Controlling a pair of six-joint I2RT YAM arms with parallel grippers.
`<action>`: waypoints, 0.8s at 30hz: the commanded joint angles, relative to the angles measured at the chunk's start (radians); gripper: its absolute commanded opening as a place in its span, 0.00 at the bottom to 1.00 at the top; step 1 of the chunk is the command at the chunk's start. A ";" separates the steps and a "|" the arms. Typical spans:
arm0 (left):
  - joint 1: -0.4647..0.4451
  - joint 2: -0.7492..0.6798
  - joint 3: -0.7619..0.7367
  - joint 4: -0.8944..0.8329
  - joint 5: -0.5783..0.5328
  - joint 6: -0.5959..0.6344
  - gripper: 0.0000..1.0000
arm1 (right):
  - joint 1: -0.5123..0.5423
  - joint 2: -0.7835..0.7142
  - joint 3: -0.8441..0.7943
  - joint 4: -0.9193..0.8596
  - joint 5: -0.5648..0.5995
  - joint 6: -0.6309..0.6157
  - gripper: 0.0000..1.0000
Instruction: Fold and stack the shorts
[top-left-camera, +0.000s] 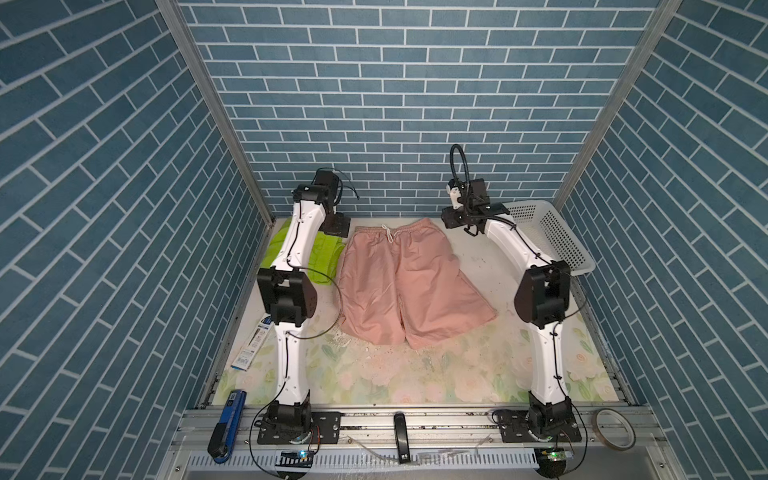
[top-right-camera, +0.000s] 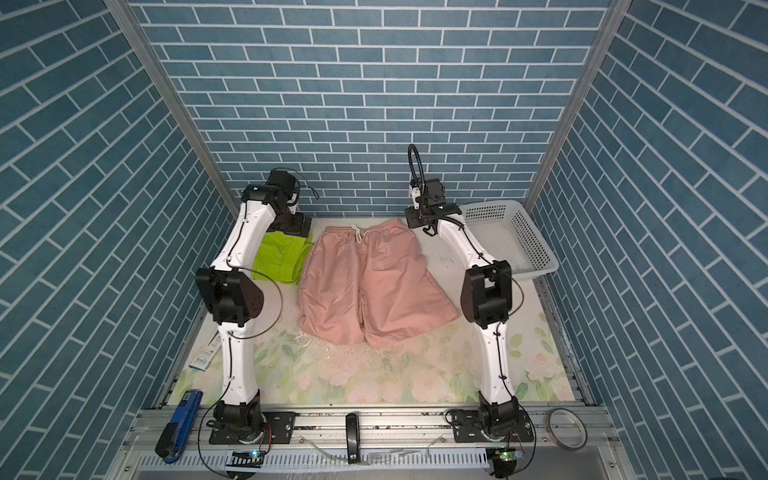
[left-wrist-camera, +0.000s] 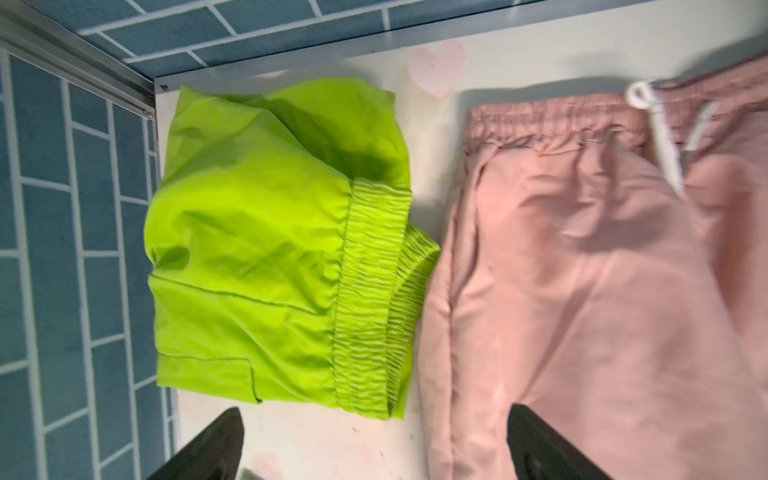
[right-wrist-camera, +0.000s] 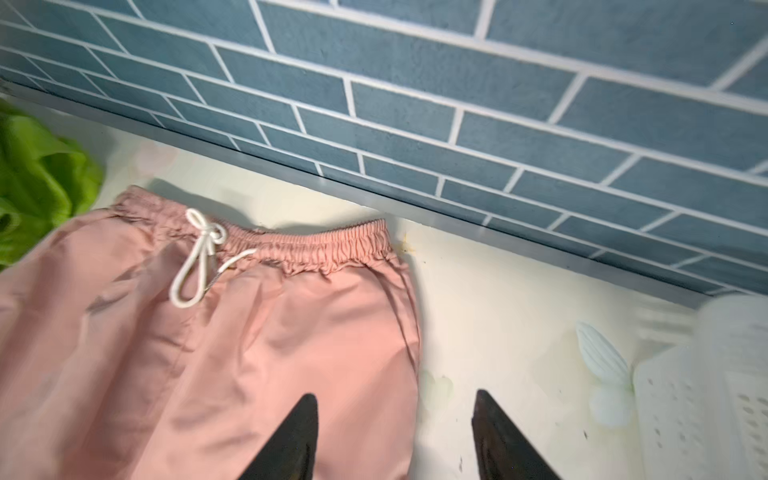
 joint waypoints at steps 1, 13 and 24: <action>-0.018 -0.289 -0.392 0.101 0.185 -0.110 1.00 | 0.021 -0.300 -0.256 0.041 0.003 0.087 0.62; -0.033 -1.053 -1.403 0.386 0.333 -0.393 1.00 | 0.018 -0.813 -1.082 -0.101 0.139 0.273 0.67; -0.115 -1.051 -1.611 0.665 0.375 -0.459 1.00 | -0.085 -0.680 -1.180 0.033 0.076 0.280 0.69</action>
